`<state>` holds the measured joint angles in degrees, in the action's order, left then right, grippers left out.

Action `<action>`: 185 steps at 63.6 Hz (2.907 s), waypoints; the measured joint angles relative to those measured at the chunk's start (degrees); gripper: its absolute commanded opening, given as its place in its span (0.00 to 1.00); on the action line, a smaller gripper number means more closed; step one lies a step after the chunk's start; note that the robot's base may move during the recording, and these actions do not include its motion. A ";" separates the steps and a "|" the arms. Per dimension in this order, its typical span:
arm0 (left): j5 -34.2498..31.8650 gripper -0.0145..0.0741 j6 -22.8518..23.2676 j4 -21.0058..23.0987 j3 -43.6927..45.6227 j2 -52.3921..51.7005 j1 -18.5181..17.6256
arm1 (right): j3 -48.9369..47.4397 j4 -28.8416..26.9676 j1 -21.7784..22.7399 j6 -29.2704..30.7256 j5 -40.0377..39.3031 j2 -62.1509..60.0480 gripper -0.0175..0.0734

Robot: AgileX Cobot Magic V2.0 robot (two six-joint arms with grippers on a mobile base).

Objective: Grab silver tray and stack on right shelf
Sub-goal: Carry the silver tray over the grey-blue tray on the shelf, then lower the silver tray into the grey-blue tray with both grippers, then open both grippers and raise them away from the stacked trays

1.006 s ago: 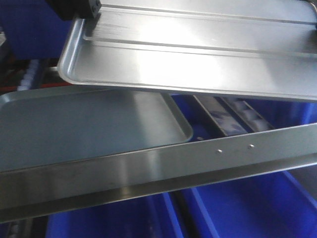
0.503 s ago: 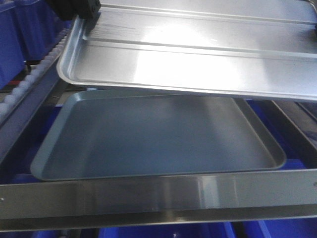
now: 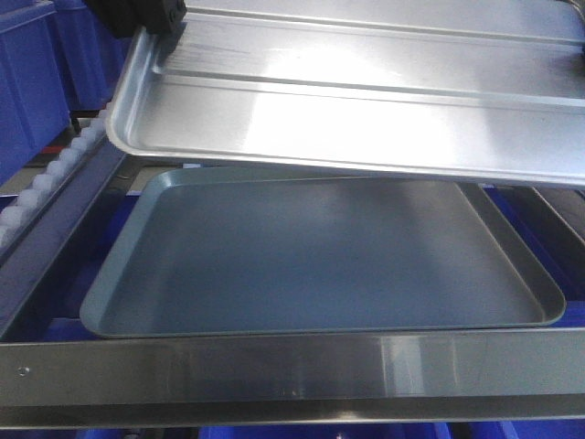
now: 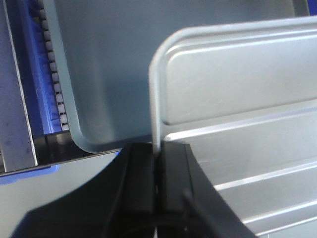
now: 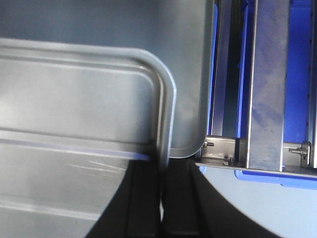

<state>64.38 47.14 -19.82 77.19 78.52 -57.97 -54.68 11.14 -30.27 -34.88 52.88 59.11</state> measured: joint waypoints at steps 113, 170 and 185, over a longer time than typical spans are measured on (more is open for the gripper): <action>-10.96 0.06 -9.27 4.84 0.00 15.45 16.56 | -13.96 2.06 1.27 6.30 -1.08 27.77 0.25; -18.24 0.63 -18.57 12.80 0.00 23.44 21.59 | -14.15 2.27 4.28 7.74 -7.31 35.70 0.75; -14.89 0.61 -19.07 13.28 0.00 22.84 21.52 | -14.15 2.27 4.28 7.74 -7.40 34.74 0.62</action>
<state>49.48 28.07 -6.54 77.19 101.36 -36.46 -68.83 13.41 -25.99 -27.14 45.49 93.86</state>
